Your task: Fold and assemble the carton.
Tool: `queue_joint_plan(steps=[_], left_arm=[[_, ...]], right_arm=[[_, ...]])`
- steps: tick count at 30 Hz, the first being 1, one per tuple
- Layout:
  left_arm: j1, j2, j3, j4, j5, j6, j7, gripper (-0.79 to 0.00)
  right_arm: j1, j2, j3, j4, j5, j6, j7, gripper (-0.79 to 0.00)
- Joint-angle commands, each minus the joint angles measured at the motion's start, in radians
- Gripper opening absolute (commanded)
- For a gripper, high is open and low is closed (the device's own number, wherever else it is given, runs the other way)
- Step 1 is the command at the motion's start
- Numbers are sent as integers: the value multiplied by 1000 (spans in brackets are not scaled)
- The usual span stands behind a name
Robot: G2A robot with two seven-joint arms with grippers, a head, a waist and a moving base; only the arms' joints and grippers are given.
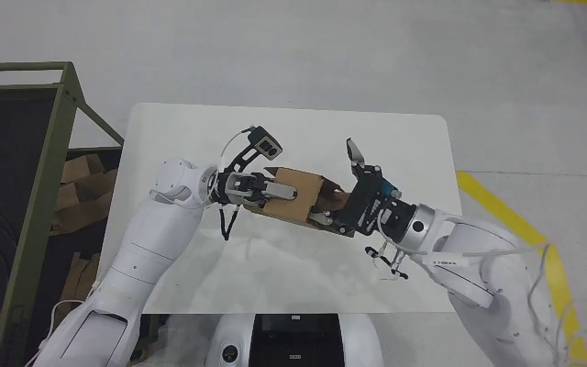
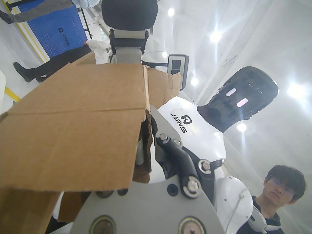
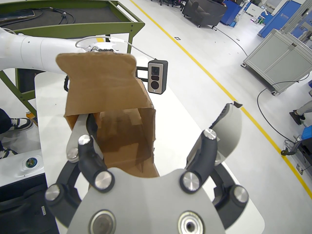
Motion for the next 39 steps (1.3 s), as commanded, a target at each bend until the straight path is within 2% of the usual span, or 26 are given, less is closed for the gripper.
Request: queue_joint_plan(steps=[1, 7, 13, 19, 24, 33, 39], left_arm=[[1, 0, -3, 0, -1, 0, -1, -785], [2, -1, -5, -1, 0, 2, -7, -785], [-6, -2, -7, 0, 24, -11, -14, -785], [-8, -3, -10, -5, 52, -40, -7, -785], [-12, -2, -10, -8, 103, -66, 4, -785], [-12, -4, -7, -11, 104, -65, 4, -785], [-12, -5, -8, -12, 88, -58, 1, -785]], right_arm=[[-8, 3, 25, 2, 16, -11, -8, 0], [-51, 13, 124, 18, 97, -60, -45, 0], [-84, 25, 197, 59, 259, -200, -87, 0], [-74, 38, 219, 91, 395, -330, -45, 0], [-48, 47, 200, 82, 414, -430, 7, 0], [-7, 58, 138, 76, 380, -453, 94, -22], [18, 63, 99, 76, 363, -455, 134, -6]])
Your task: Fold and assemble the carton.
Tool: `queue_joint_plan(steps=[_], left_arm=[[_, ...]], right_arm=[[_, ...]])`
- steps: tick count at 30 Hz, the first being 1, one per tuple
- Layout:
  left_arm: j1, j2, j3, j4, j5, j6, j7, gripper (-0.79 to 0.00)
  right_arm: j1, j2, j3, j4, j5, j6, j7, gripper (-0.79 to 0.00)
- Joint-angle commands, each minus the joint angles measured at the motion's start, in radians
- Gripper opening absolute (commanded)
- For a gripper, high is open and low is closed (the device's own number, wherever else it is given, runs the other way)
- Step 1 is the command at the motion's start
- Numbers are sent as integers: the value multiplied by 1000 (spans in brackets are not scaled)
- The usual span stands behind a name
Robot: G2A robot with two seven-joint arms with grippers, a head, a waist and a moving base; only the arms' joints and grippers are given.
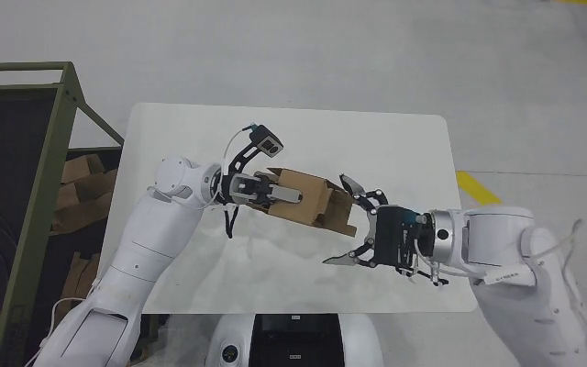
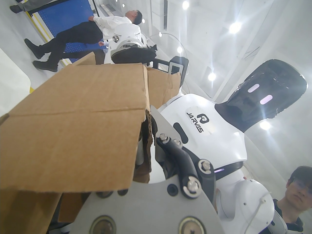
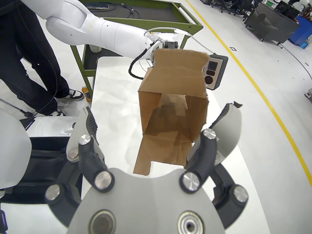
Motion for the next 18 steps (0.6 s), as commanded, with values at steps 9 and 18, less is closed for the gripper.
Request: queue_joint_plan(steps=[9, 18], left_arm=[[0, -2, 0, 3, -11, 9, 0, -785], [5, -2, 0, 1, -14, 21, -2, -785]], right_arm=[[23, 10, -44, -7, -7, -16, 26, -65], [32, 19, -58, -16, -16, -26, 15, -102]])
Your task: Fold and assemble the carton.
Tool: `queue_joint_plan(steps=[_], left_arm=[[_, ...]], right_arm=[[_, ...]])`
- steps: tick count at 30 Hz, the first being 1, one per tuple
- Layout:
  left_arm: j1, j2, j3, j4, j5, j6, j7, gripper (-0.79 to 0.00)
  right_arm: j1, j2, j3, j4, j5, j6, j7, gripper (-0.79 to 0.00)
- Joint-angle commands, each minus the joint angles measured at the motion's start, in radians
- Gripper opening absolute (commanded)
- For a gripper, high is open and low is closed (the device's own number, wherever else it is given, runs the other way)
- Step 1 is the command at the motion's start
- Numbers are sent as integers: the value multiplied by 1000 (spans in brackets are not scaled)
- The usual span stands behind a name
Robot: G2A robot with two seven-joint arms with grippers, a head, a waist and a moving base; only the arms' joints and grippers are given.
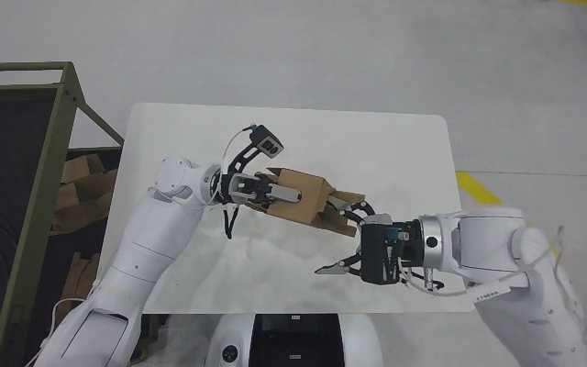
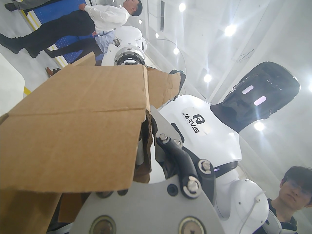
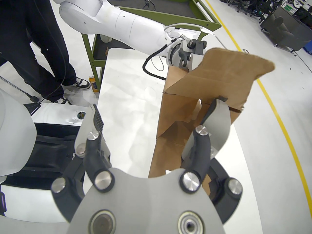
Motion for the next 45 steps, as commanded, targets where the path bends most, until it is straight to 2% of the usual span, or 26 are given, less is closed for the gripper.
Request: queue_joint_plan(steps=[1, 20, 25, 31, 45], left_arm=[[2, 0, 1, -1, -3, 3, -1, -785], [16, -2, -3, -17, -10, 7, -4, -785], [17, -2, -4, -20, -9, 4, -4, -785], [19, -3, -4, -20, -12, 0, -3, -785], [18, -2, -20, -17, -9, -7, 2, -785]], right_arm=[[0, 1, -1, -2, -7, 8, -4, -111], [28, 8, -71, 5, -48, 95, -5, -154], [30, 7, -84, 7, -66, 121, -22, -212], [40, 7, -105, 14, -78, 137, -33, -200], [69, 9, -120, 37, -74, 160, -43, -114]])
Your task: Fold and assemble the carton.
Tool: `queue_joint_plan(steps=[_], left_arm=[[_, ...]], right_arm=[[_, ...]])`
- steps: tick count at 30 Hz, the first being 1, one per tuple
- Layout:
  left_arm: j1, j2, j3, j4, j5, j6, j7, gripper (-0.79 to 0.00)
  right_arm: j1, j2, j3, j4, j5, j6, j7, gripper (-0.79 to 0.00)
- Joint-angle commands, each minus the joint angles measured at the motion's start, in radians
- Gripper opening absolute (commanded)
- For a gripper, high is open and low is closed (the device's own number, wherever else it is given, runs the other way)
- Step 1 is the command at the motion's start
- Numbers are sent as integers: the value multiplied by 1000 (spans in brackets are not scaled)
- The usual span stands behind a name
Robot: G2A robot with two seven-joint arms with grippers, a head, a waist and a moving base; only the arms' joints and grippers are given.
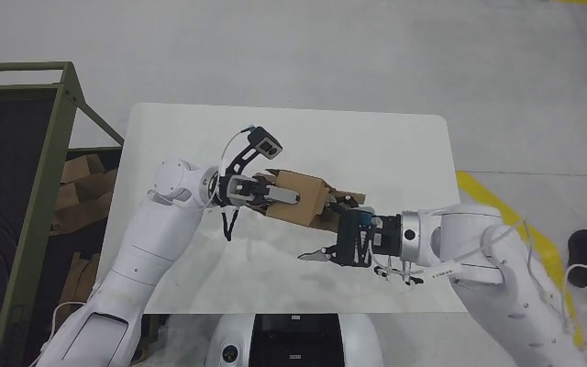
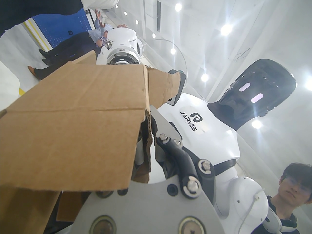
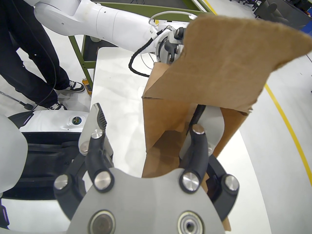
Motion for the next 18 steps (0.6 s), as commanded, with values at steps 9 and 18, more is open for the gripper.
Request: queue_joint_plan(steps=[9, 18], left_arm=[[-10, 6, -48, -8, 43, -55, 32, -785], [-2, 14, -86, -34, 133, -127, 80, -785]], right_arm=[[-38, 17, 97, -7, 58, -1, -22, -49], [-112, 34, 217, 6, 252, 171, 39, -12]])
